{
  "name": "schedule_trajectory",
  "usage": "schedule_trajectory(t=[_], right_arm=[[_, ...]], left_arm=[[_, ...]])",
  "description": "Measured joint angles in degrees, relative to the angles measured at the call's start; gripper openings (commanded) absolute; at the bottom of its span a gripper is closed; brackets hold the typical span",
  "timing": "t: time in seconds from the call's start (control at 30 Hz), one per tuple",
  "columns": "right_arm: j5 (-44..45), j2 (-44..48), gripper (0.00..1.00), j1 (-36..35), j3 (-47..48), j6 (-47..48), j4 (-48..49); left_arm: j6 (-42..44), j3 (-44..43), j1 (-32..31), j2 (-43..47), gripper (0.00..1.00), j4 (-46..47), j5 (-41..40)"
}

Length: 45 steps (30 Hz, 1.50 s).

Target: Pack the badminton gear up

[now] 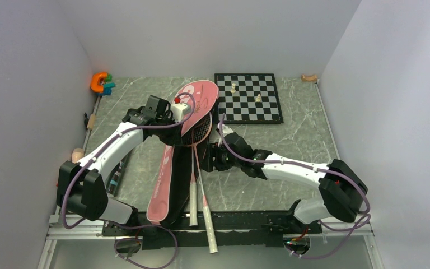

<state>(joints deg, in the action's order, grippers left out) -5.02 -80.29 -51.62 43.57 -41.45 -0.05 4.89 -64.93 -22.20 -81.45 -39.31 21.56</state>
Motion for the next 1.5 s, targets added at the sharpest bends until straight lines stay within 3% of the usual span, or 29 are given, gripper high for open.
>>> schedule_trajectory(t=[0.4, 0.63, 0.7, 0.87, 0.9, 1.5], right_arm=[[-3.1, -10.1, 0.56, -7.6, 5.4, 8.1, -5.7], [-4.5, -14.8, 0.42, -7.0, 6.8, 9.2, -7.2], [-4.6, -15.7, 0.35, -7.0, 7.1, 9.4, -7.2], [-5.6, -16.4, 0.02, -6.9, 8.0, 9.2, -7.2], [-5.5, -16.4, 0.00, -6.8, 8.1, 8.6, -7.4], [-4.3, -17.3, 0.00, -1.1, 14.6, 5.1, -8.0]], left_arm=[[0.0, 0.0, 0.0, 0.0, 0.00, 0.0, 0.0], [0.0, 0.0, 0.0, 0.0, 0.00, 0.0, 0.0], [0.0, 0.0, 0.0, 0.0, 0.00, 0.0, 0.0], [0.0, 0.0, 0.0, 0.0, 0.00, 0.0, -0.2], [0.0, 0.0, 0.0, 0.0, 0.00, -0.2, -0.2], [0.3, 0.0, 0.1, 0.0, 0.00, -1.7, -0.8]])
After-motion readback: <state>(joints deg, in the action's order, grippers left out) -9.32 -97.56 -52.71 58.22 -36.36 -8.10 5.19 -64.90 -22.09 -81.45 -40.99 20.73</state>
